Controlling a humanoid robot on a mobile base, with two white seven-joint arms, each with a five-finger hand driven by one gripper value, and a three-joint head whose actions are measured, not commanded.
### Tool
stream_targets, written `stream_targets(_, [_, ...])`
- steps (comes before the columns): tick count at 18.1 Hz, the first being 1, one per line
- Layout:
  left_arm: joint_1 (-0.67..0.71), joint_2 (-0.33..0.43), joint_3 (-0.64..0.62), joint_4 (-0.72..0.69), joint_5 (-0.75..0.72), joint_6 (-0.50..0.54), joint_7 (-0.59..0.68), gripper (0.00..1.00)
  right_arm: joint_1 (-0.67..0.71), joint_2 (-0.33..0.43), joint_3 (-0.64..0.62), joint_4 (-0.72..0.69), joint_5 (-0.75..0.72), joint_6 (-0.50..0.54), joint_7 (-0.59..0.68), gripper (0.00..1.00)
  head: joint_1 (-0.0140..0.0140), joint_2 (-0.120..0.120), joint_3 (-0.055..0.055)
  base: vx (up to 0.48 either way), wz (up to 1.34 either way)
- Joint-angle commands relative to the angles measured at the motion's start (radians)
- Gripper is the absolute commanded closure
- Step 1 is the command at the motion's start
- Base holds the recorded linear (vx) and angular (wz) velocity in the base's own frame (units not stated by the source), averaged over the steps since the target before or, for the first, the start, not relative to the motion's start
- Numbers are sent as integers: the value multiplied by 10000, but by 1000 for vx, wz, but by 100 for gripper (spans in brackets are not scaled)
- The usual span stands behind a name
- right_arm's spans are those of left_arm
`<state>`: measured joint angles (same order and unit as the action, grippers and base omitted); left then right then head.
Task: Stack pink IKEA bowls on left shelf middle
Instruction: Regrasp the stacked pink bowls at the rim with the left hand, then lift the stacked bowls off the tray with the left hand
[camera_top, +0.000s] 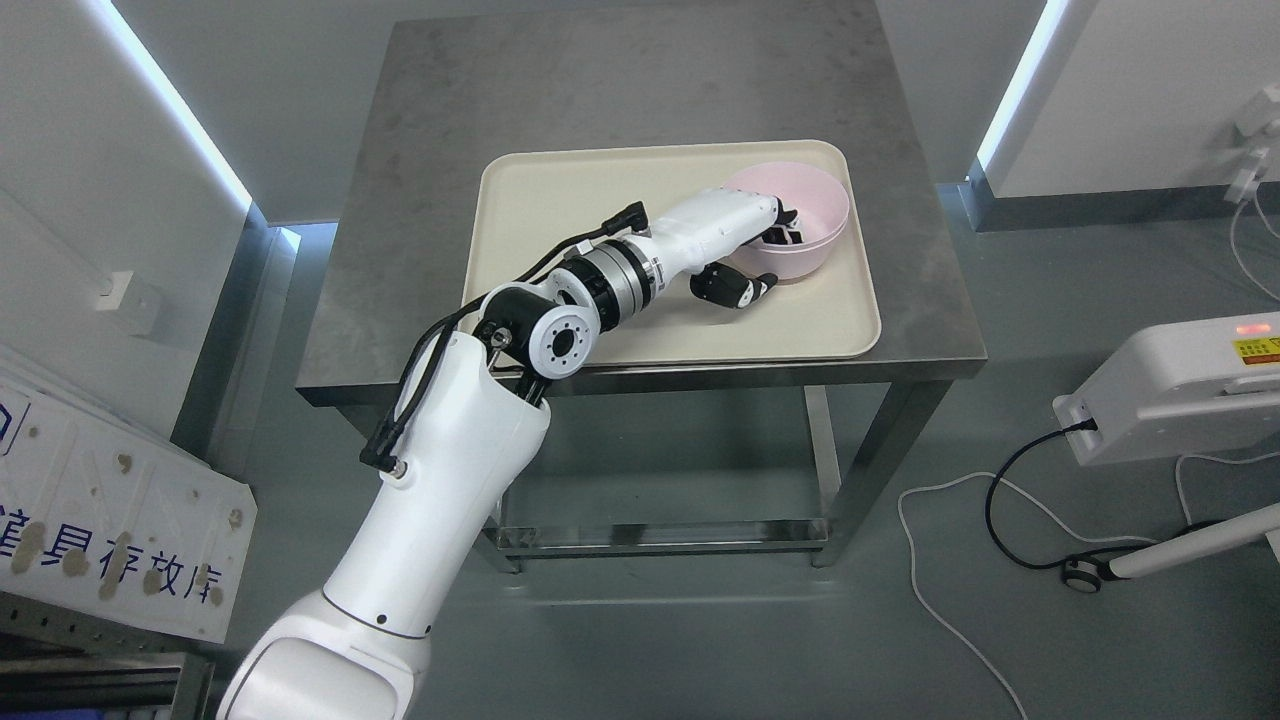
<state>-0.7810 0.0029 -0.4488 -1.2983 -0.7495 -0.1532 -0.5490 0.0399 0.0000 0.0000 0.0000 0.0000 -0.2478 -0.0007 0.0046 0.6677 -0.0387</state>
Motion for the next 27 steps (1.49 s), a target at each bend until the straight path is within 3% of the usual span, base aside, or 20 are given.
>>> stream_targets(1, [2,145,1953,-54,24,-873,152,92,0,-175,-46,-175,-15,8,7,0,0,0,0,0,0])
stream_targets(7, [537,145,4102,-1342,711,-3878,-77,92,0,-175,-46,-175,-15,8,7,0,0,0,0,1,5])
stream_targets(13, [2606,145,4900,-3015,2537,-6322,-216,91,0,-175,-46,-175,-15,8,7,0,0,0,0,-25,-34])
stream_targets(19, [3498,145,6128,-3170,3673,-6322,-430,88,0,-175,-46,-175,-15,8,7,0,0,0,0,-114,-27])
stream_targets(27, [4297,145,6436,-3170,4151,-6322,-676,88,0,-175,-46,-175,-15,8,7,0,0,0,0,-144,-66])
